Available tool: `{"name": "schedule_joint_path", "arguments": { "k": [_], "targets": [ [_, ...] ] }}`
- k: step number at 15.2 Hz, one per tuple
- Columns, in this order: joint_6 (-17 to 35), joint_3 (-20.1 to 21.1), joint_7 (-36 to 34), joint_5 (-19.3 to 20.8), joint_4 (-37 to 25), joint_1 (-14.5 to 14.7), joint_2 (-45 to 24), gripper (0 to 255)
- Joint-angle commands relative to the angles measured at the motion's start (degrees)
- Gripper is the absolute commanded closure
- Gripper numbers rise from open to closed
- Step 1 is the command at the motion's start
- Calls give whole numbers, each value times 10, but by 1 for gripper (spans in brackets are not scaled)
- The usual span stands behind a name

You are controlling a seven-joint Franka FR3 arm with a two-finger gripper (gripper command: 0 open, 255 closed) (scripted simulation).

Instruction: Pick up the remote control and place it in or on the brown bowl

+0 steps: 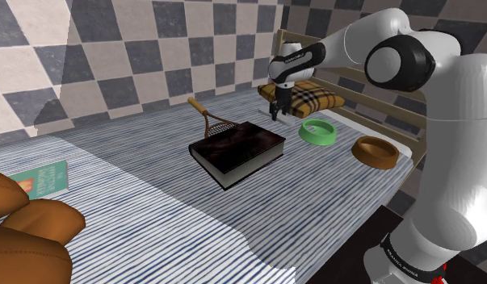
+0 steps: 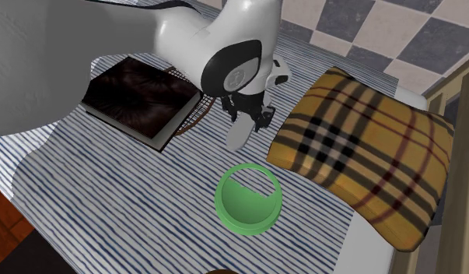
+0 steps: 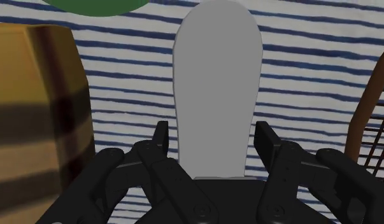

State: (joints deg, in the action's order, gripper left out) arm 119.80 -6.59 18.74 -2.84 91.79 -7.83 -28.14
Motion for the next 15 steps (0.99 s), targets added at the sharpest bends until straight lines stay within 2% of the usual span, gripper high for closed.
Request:
{"name": "schedule_joint_path", "arguments": {
  "k": [1,13,15],
  "targets": [
    [-13,-1,1,1,-8,-1,5,255],
    [-88,-3,-1,4,-56,-1,32,255],
    [-67,-8,12,7,6,-7,73,255]
  ]
}}
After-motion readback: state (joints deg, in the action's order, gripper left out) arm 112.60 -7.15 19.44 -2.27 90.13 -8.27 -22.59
